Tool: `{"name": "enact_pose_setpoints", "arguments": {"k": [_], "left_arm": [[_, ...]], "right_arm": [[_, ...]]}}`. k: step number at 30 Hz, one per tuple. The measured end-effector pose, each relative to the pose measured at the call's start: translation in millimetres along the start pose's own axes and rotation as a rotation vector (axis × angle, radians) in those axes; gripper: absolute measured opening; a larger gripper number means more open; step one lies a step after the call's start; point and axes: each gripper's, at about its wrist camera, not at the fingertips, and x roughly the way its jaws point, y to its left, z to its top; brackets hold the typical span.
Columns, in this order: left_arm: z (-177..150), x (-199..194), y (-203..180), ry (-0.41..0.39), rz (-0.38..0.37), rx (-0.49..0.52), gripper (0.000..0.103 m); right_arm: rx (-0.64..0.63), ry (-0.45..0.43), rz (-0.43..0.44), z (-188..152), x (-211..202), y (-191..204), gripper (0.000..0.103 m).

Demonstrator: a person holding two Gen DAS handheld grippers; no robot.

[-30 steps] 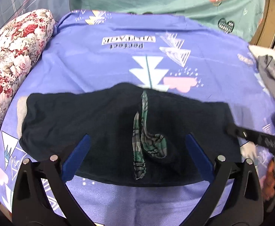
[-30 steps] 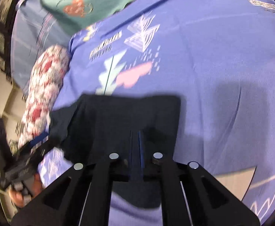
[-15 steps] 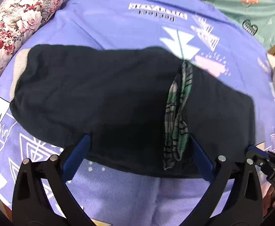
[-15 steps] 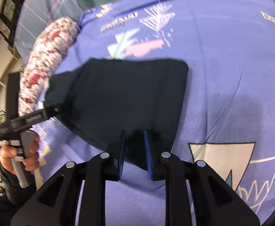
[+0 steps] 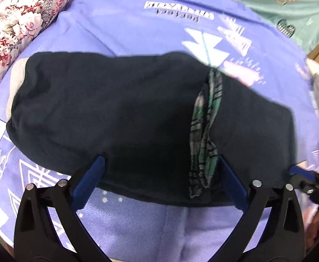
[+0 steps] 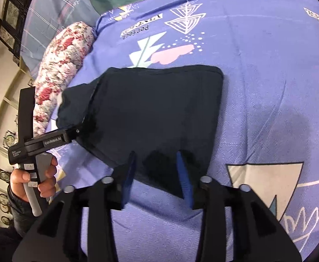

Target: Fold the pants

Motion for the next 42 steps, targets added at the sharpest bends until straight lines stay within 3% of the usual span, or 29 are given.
{"name": "enact_pose_setpoints", "arguments": {"k": [4,8,14,18,23,30,31,32,33,34,37,42], "left_arm": [[2.9,-27.8,38.2,-0.036,-0.092,-0.097,0.101],[-5.1,-49.8,97.2,-0.057,-0.149,-0.271,0.101],[-22.7,-42.6,162.0,-0.024,-0.201,-0.458,0.101],[-24.3,-26.4,170.0,-0.007,-0.245,-0.498,0.1],[-9.5,-12.9,171.9,-0.019,-0.224,-0.482,0.091],[31.8,8.6,180.4,0.005,-0.187,-0.459,0.089],[33.4,8.0,179.4,0.003,-0.157,-0.446,0.074],[33.3,7.5,176.9,0.006,-0.108,-0.427,0.043],[33.6,7.0,172.7,0.011,-0.064,-0.389,0.039],[33.1,4.5,170.9,0.007,-0.073,-0.376,0.03],[32.8,-15.6,159.2,-0.028,-0.052,-0.32,0.021],[40.2,-78.2,103.6,-0.159,-0.041,-0.158,0.019]], "right_arm": [[0.022,-0.022,0.041,-0.7,-8.5,-3.9,0.045],[0.041,-0.064,0.042,-1.8,-21.3,-10.6,0.055],[0.091,-0.064,0.067,-2.4,-25.3,-21.0,0.057],[0.081,-0.071,0.06,-1.0,-26.6,-15.2,0.058],[0.058,-0.072,0.063,0.2,-27.3,-5.8,0.06],[0.073,-0.072,0.064,2.5,-25.8,-4.3,0.061],[0.072,-0.074,0.067,2.5,-25.9,-3.3,0.061],[0.071,-0.075,0.07,2.6,-25.7,-2.4,0.061],[0.068,-0.075,0.071,2.4,-25.8,-1.5,0.061],[0.065,-0.075,0.071,2.1,-25.9,-0.9,0.061],[0.063,-0.081,0.072,1.0,-28.6,-2.0,0.061],[0.068,-0.109,0.082,-2.8,-38.9,-6.5,0.061]]}}
